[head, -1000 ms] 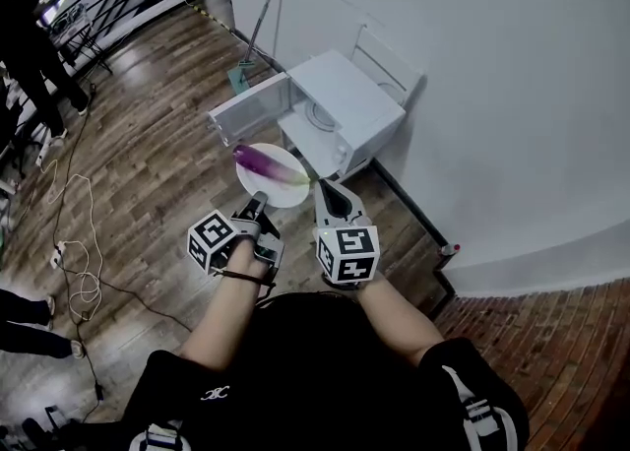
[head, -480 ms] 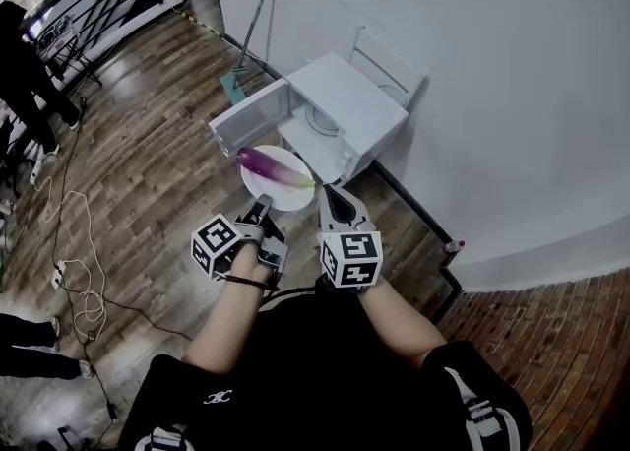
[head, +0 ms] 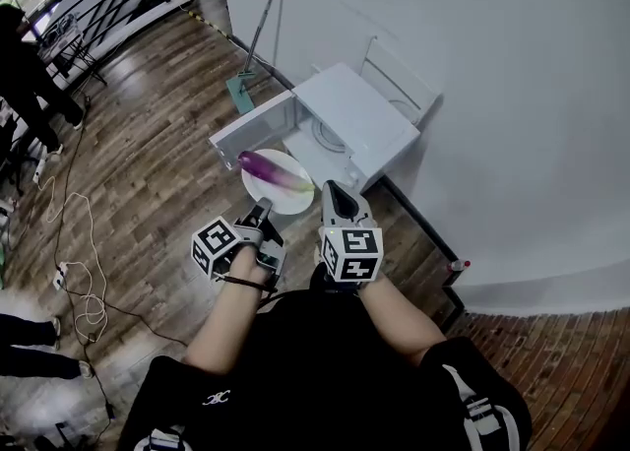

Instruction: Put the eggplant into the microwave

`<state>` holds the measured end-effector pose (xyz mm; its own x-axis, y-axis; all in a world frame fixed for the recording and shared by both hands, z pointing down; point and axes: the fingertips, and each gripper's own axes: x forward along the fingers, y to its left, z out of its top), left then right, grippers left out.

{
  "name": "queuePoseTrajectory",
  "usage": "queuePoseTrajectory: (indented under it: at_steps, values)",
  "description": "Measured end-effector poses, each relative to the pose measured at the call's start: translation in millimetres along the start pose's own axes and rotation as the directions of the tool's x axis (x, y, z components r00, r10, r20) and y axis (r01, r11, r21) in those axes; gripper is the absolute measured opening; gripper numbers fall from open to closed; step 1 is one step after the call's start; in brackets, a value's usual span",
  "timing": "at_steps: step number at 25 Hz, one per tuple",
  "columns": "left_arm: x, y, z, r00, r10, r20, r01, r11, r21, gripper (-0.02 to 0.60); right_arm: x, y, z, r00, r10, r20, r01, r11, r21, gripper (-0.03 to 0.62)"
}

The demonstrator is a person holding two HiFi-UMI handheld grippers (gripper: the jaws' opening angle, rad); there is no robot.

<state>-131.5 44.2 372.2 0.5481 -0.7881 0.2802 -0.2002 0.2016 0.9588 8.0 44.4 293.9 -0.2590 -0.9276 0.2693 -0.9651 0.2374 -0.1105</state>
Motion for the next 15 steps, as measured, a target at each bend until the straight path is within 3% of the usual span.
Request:
queuePoseTrajectory:
  at_steps: [9, 15]
  values:
    - [86, -14, 24, 1.000, 0.002, 0.000, -0.002, 1.000, -0.009, 0.017, 75, -38, 18, 0.997, 0.060, -0.043, -0.061, 0.998, -0.017, 0.012]
    - [91, -17, 23, 1.000, -0.026, -0.012, 0.025, 0.999, -0.045, 0.017, 83, -34, 37, 0.996, 0.075, -0.055, -0.078, 0.996, -0.052, 0.012]
